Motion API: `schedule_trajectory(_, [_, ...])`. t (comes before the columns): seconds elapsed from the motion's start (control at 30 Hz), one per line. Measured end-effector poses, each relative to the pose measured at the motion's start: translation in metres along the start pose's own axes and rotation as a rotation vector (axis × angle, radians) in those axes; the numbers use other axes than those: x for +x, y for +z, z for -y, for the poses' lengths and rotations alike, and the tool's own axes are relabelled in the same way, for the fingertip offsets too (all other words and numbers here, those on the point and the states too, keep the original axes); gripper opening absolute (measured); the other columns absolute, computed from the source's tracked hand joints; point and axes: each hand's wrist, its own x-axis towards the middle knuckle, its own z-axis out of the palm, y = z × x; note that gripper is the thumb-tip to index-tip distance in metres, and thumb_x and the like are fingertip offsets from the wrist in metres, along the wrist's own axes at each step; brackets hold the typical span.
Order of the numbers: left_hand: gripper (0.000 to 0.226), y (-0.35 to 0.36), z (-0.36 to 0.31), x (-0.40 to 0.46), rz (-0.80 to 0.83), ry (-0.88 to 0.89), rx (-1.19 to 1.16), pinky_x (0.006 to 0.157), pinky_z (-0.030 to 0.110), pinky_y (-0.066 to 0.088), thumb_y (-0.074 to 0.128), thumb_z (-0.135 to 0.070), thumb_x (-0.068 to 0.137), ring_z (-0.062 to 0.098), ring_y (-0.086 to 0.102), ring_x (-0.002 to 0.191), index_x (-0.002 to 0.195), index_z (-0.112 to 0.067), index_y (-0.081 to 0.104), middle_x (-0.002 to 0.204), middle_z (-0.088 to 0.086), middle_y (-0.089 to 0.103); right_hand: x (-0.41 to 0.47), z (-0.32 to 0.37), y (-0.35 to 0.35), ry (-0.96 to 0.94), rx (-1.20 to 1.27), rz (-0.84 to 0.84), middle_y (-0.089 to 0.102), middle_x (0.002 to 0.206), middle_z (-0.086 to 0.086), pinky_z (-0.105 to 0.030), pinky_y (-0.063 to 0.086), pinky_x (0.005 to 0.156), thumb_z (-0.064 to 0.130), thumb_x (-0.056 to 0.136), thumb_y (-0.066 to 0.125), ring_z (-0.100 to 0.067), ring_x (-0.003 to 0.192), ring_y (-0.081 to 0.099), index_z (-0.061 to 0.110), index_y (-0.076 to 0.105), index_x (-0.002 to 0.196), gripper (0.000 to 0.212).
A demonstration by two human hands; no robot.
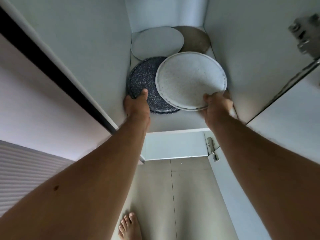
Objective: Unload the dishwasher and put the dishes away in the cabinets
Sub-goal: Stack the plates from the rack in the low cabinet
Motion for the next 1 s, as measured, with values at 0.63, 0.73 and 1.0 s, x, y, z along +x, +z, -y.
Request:
schedule_trajectory(0.63, [0.051,0.011,0.017,0.004,-0.218,0.662,0.455,0.105,0.035,0.039,0.069,-0.018,0.08,0.034,0.054,0.117,0.127,-0.003,0.056,0.123,0.019,0.058,0.002,-0.011,-0.014,-0.584,-0.891,-0.112,0.041,0.147,-0.001,-0.016,0.033,0.09,0.021,0.096,0.051,-0.013,0.118,0.051,0.027,0.073,0.117,0.03])
schedule_trajectory(0.73, [0.045,0.01,0.017,0.001,-0.226,0.718,0.479,0.103,0.025,0.034,0.072,-0.012,0.077,0.033,0.052,0.118,0.119,-0.001,0.06,0.122,0.02,0.057,0.004,-0.008,-0.017,-0.563,-0.948,-0.122,0.047,0.14,0.0,-0.016,0.032,0.079,0.026,0.095,0.049,-0.007,0.109,0.049,0.03,0.074,0.111,0.03])
schedule_trajectory(1.0, [0.047,0.015,0.018,-0.002,-0.159,0.667,0.579,0.112,0.032,0.032,0.082,-0.029,0.07,0.027,0.043,0.13,0.111,-0.014,0.064,0.138,0.014,0.045,-0.004,-0.007,-0.015,-0.548,-0.956,-0.134,0.042,0.14,0.004,-0.02,0.038,0.088,0.049,0.089,0.063,-0.017,0.109,0.058,0.03,0.069,0.118,0.036])
